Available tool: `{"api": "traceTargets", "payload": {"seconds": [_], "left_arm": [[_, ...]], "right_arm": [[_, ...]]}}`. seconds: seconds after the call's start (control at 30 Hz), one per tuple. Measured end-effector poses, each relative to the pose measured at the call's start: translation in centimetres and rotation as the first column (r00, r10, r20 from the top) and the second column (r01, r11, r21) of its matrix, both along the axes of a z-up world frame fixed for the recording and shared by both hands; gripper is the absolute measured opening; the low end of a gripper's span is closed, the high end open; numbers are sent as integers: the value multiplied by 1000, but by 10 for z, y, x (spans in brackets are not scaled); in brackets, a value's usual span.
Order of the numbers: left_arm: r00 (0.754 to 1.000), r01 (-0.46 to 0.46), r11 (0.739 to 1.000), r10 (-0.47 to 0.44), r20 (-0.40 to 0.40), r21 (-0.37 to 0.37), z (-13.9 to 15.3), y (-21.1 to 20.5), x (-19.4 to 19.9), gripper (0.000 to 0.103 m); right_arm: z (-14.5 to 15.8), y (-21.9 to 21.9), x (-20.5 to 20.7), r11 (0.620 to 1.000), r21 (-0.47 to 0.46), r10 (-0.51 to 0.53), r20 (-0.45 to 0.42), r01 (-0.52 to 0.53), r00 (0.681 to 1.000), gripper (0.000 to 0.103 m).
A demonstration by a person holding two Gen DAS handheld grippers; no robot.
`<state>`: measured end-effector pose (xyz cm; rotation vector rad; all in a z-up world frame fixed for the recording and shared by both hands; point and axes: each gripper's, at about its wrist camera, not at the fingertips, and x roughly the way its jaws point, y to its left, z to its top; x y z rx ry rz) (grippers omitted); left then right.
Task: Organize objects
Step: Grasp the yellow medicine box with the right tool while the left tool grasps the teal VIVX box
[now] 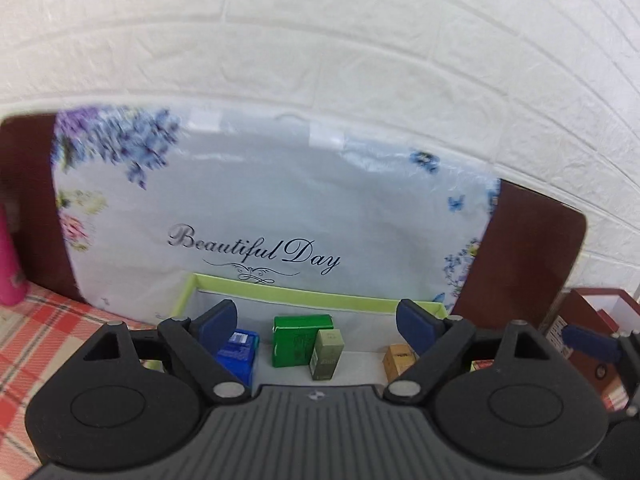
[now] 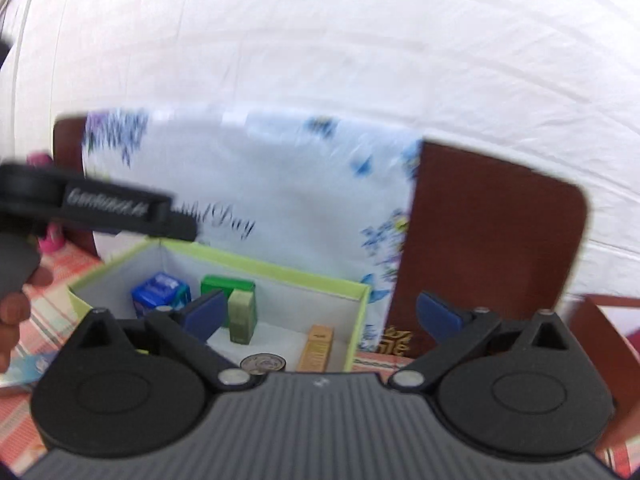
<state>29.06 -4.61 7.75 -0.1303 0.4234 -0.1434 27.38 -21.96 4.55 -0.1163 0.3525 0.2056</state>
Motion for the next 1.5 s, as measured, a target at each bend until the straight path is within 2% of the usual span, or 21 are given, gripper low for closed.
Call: {"api": "traceTargets", "payload": {"seconds": [0.07, 0.17, 0.23, 0.4, 0.6, 0.8, 0.93, 1.1, 1.23, 1.5], "left_arm": [[999, 34, 999, -34, 35, 0, 4, 2, -28, 93], [1000, 2, 1000, -2, 2, 19, 2, 2, -65, 94], [1000, 7, 1000, -7, -24, 21, -1, 5, -86, 94], [1000, -9, 1000, 10, -23, 26, -20, 16, -135, 94], [998, -5, 999, 8, -59, 52, -43, 23, -176, 94], [991, 29, 998, -23, -128, 49, -72, 26, -199, 94], [984, 54, 998, -46, -170, 43, -88, 25, -207, 94], [978, 68, 996, -55, -202, 57, -100, 27, -215, 94], [977, 55, 996, -39, -209, 71, -103, 36, -221, 94], [980, 5, 996, 13, -197, 90, -98, 66, -210, 94]], "right_arm": [[4, -5, -25, 999, 49, -6, 7, 6, 1000, 103], [5, -12, -67, 994, 111, -3, 25, 0, 1000, 103], [4, -14, -93, 992, 123, 3, 27, -6, 1000, 103], [-12, -13, -147, 991, 134, 3, 4, -4, 1000, 103], [-41, -19, -191, 972, 232, -20, -68, 35, 997, 103], [-71, -27, -221, 950, 305, -30, -133, 70, 991, 103], [-85, -21, -232, 953, 296, -21, -159, 68, 987, 103], [-103, -7, -237, 974, 221, -8, -207, 55, 978, 103], [-109, 10, -226, 986, 164, -5, -212, 41, 977, 103], [-110, 30, -188, 984, 174, 1, -219, 38, 976, 103]]}}
